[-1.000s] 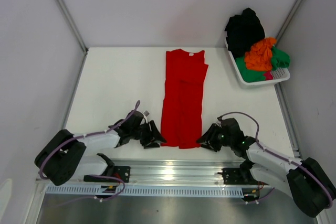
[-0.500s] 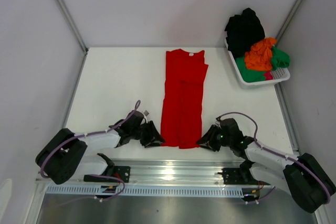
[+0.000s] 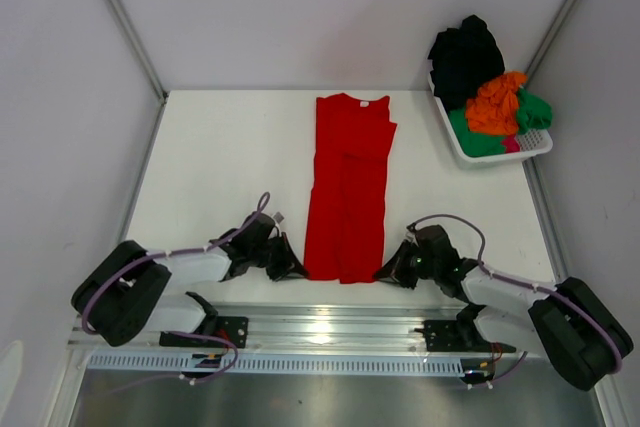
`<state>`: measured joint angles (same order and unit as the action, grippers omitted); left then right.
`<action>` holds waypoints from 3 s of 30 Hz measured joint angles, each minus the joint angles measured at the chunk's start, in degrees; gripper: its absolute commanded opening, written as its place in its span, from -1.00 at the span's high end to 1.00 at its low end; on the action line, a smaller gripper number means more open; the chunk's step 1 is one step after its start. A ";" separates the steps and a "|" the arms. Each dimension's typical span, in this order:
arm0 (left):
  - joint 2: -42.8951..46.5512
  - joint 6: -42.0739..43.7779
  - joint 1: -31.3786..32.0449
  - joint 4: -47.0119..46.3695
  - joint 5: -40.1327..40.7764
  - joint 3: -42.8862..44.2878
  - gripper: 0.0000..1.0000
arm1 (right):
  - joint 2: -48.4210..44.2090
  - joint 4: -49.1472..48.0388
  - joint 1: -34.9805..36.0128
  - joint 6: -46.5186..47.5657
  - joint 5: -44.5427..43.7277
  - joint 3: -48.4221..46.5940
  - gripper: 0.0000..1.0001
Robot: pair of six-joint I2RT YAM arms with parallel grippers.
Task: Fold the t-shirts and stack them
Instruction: Fold the tshirt
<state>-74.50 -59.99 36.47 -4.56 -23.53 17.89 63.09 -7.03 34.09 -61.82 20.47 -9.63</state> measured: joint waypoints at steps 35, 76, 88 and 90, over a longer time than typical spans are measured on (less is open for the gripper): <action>23.39 -1.27 8.90 17.09 8.20 -3.10 0.99 | -18.29 23.10 0.74 5.42 -0.26 -0.07 1.00; -2.05 18.08 -9.09 23.19 9.14 39.52 0.99 | 22.08 13.77 -17.99 28.50 6.91 -42.53 1.00; -21.81 20.02 -13.09 21.44 3.74 53.00 0.99 | 40.94 13.16 -19.82 31.56 10.78 -56.87 1.00; -24.24 20.15 -13.66 21.51 3.34 54.31 0.99 | 42.99 13.18 -20.44 31.87 11.10 -57.86 1.00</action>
<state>-98.74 -39.83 22.81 16.95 -20.18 72.20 106.08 6.15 13.65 -29.95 31.57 -67.48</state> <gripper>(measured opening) 0.008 0.013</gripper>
